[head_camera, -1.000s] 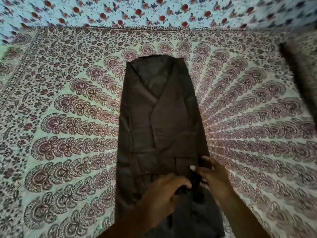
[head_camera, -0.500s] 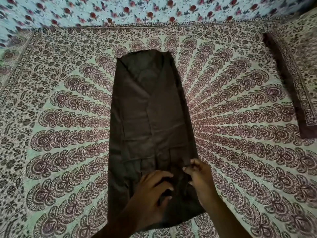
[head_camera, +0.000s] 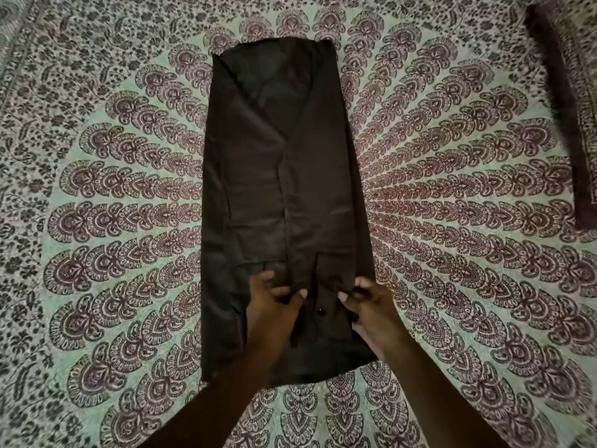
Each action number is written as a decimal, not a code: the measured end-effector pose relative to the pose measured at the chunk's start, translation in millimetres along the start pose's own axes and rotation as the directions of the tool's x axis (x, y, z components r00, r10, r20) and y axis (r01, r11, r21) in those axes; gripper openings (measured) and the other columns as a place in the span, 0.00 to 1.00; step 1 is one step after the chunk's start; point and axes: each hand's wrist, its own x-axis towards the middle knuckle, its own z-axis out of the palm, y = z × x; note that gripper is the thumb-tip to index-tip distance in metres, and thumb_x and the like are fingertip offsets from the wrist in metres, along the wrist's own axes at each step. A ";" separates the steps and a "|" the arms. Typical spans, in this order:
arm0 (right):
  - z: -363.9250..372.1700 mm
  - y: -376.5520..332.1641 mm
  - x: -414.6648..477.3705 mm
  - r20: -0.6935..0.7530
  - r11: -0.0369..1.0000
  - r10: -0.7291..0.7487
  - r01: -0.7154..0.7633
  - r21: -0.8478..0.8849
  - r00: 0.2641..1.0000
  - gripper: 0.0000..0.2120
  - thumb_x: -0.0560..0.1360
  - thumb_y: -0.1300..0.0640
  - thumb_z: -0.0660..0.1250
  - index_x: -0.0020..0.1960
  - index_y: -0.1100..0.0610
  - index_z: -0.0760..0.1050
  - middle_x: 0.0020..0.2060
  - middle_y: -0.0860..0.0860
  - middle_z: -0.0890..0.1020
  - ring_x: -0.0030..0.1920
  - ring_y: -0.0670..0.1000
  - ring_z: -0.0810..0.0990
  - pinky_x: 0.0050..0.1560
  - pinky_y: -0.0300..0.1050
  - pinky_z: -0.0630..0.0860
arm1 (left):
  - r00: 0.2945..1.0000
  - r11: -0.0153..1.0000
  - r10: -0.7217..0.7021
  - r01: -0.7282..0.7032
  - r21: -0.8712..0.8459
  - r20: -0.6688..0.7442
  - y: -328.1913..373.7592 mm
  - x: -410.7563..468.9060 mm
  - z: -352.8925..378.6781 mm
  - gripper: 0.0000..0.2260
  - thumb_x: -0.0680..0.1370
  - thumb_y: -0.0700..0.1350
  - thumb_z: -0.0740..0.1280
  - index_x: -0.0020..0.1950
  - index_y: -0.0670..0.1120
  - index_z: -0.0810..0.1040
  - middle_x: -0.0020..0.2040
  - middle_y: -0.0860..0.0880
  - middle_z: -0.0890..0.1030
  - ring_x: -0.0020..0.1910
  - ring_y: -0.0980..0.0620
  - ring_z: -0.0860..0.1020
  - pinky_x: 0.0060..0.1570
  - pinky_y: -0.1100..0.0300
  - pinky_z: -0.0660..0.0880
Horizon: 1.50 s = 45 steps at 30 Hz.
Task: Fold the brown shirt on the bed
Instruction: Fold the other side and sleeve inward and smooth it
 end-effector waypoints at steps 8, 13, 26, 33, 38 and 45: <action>-5.3 -2.0 3.0 -0.054 0.778 -0.133 0.070 -0.624 0.990 0.07 0.75 0.62 0.75 0.41 0.53 0.80 0.39 0.54 0.86 0.41 0.52 0.86 0.44 0.58 0.85 | 0.976 0.959 0.108 -0.152 0.238 0.187 -7.5 9.9 -21.1 0.18 0.72 0.45 0.79 0.53 0.56 0.73 0.36 0.53 0.84 0.41 0.52 0.84 0.53 0.44 0.81; -3.4 -18.3 9.4 -0.074 0.644 -0.016 -0.046 -0.763 0.997 0.11 0.76 0.60 0.75 0.38 0.58 0.75 0.37 0.55 0.83 0.28 0.52 0.85 0.29 0.47 0.83 | 0.960 0.879 0.179 -0.254 0.404 0.214 11.0 16.6 -23.6 0.15 0.77 0.56 0.70 0.57 0.53 0.69 0.37 0.50 0.81 0.41 0.49 0.82 0.49 0.56 0.80; 36.2 -131.1 143.7 -0.093 0.478 -0.541 0.214 -0.852 0.836 0.22 0.74 0.49 0.76 0.64 0.58 0.78 0.56 0.57 0.82 0.57 0.58 0.82 0.58 0.51 0.80 | 0.841 0.732 0.531 -0.516 0.446 0.102 156.9 189.5 6.5 0.19 0.77 0.45 0.70 0.66 0.45 0.71 0.62 0.43 0.76 0.62 0.39 0.73 0.62 0.42 0.74; 69.8 -229.2 222.0 -0.091 0.583 -0.586 0.340 -0.738 0.805 0.22 0.75 0.50 0.76 0.64 0.62 0.78 0.56 0.55 0.85 0.58 0.55 0.82 0.59 0.44 0.78 | 0.910 0.801 0.395 -0.407 0.440 0.123 209.5 255.2 26.8 0.25 0.76 0.46 0.72 0.71 0.54 0.68 0.45 0.55 0.79 0.52 0.50 0.79 0.53 0.51 0.77; 101.6 -305.2 280.9 -0.162 0.684 -0.592 0.386 -0.619 0.790 0.19 0.74 0.50 0.76 0.59 0.60 0.80 0.45 0.52 0.82 0.49 0.52 0.81 0.49 0.40 0.73 | 0.884 0.785 0.457 -0.454 0.421 0.101 195.9 268.1 21.9 0.19 0.73 0.44 0.70 0.63 0.53 0.72 0.40 0.54 0.76 0.44 0.47 0.79 0.45 0.53 0.76; 139.8 -363.4 348.3 -0.125 0.547 -0.690 0.399 -0.736 0.713 0.17 0.75 0.47 0.74 0.55 0.59 0.77 0.47 0.53 0.80 0.52 0.56 0.80 0.46 0.41 0.69 | 0.708 0.540 0.696 -0.628 0.560 0.123 155.1 284.4 29.1 0.15 0.77 0.49 0.64 0.62 0.47 0.76 0.46 0.49 0.76 0.45 0.45 0.76 0.47 0.50 0.76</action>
